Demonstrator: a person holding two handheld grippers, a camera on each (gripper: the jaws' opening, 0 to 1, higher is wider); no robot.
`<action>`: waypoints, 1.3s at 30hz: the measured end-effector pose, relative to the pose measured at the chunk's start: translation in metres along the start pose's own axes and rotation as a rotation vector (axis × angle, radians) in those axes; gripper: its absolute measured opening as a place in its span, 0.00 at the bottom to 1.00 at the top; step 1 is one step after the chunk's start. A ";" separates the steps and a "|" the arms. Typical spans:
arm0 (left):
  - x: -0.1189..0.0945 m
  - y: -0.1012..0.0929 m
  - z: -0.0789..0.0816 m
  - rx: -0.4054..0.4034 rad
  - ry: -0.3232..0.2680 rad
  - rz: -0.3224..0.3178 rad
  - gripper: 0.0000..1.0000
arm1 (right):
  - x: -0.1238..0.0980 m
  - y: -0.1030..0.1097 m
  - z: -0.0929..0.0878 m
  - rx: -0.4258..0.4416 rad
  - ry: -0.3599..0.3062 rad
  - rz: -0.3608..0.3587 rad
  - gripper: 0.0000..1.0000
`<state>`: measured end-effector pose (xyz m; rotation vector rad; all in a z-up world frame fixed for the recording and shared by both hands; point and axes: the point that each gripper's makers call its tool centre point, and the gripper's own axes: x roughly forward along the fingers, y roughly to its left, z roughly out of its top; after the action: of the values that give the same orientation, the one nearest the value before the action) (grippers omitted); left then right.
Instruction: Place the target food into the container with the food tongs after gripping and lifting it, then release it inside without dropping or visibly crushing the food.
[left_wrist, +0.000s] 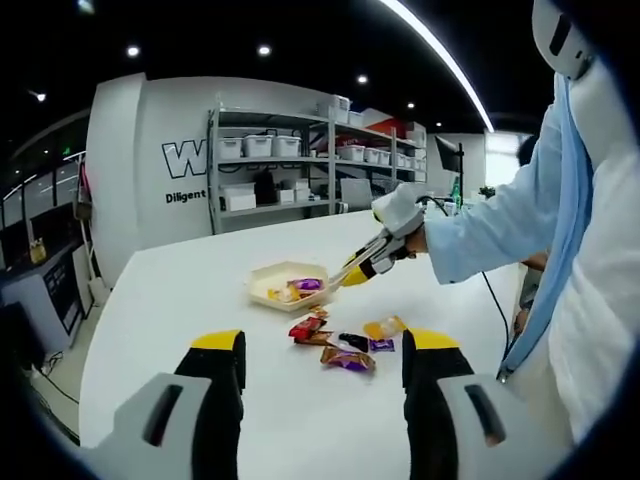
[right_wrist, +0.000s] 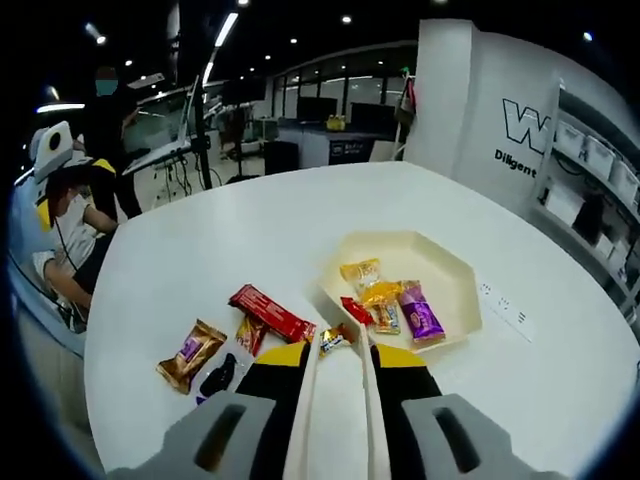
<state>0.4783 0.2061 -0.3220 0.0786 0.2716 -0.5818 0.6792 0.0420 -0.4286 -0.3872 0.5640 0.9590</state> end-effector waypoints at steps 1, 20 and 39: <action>0.000 0.000 0.000 -0.001 0.000 0.001 0.61 | 0.001 0.000 0.000 0.003 0.001 0.000 0.19; -0.018 0.010 -0.007 -0.013 0.018 0.030 0.61 | 0.036 0.005 -0.016 0.054 0.066 -0.039 0.21; -0.023 0.017 -0.011 -0.011 0.037 0.037 0.60 | 0.054 0.003 -0.031 0.091 0.127 -0.051 0.19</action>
<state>0.4665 0.2340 -0.3260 0.0837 0.3089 -0.5422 0.6924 0.0619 -0.4856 -0.3806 0.7076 0.8608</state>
